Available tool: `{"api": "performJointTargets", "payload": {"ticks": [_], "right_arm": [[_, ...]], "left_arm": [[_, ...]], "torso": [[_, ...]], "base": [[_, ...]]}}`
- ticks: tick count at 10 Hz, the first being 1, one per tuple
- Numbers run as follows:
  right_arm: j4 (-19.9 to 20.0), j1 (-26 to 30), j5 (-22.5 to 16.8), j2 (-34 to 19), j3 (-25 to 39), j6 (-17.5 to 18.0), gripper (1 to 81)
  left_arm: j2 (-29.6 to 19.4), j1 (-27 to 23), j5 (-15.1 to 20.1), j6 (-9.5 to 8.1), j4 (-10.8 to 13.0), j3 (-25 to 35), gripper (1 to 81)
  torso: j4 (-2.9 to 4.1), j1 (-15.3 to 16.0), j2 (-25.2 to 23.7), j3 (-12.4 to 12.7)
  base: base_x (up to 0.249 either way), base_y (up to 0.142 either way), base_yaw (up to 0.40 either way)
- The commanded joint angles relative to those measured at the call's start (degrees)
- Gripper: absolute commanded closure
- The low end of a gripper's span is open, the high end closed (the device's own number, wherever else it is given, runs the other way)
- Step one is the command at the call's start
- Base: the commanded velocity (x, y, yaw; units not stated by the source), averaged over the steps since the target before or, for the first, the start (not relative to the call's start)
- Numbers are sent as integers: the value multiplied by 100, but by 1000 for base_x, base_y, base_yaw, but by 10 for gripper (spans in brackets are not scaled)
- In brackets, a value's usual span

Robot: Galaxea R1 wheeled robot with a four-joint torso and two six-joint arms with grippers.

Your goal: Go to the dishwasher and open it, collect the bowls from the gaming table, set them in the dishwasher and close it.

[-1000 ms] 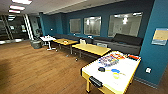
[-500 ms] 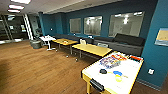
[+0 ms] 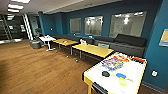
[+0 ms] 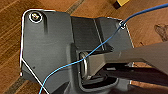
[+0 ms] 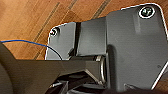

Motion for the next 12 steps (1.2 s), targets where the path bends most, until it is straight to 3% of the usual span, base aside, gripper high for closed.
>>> {"api": "performJointTargets", "payload": {"ticks": [1,7,12], "right_arm": [[49,269,-248,-49,67,10,10],[49,277,-248,-49,58,9,10],[49,269,-248,-58,58,9,10]], "left_arm": [[-13,-197,264,5,24,51,10],[-5,-197,265,5,24,51,10],[4,-197,265,5,15,51,10]], "torso": [[0,0,0,0],[0,-2,-2,2],[0,-5,-2,2]], "base": [[138,62,0],[140,0,0],[156,73,0]]}}
